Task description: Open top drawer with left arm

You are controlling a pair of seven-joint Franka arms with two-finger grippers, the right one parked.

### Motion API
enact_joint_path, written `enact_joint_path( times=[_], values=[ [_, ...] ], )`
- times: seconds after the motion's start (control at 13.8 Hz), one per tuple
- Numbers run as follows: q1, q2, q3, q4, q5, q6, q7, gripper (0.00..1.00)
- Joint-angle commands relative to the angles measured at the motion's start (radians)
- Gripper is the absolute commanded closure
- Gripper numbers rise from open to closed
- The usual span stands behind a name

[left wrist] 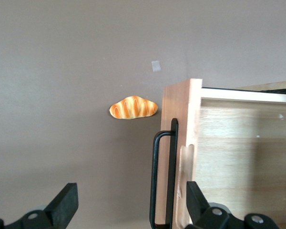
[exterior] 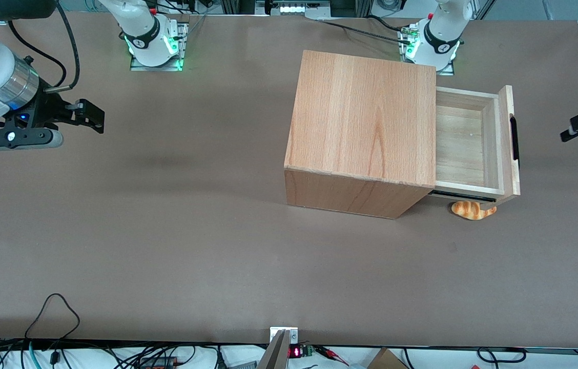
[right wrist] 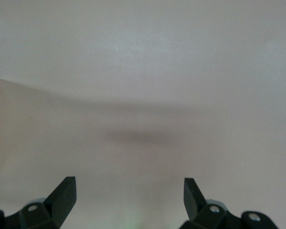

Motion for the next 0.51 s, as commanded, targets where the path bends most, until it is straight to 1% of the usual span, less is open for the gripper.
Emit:
enact_joint_path(
  times=[0.0,0.29,0.36,0.44],
  values=[
    [0.006,0.012,-0.014,0.088,0.019,-0.068,-0.004,0.00],
    [-0.015,0.014,-0.003,0.160,0.024,-0.130,-0.007,0.00],
    [-0.050,0.011,0.012,0.168,0.048,-0.135,-0.013,0.00],
    [-0.099,0.009,0.052,0.174,0.071,-0.147,-0.035,0.00]
  ],
)
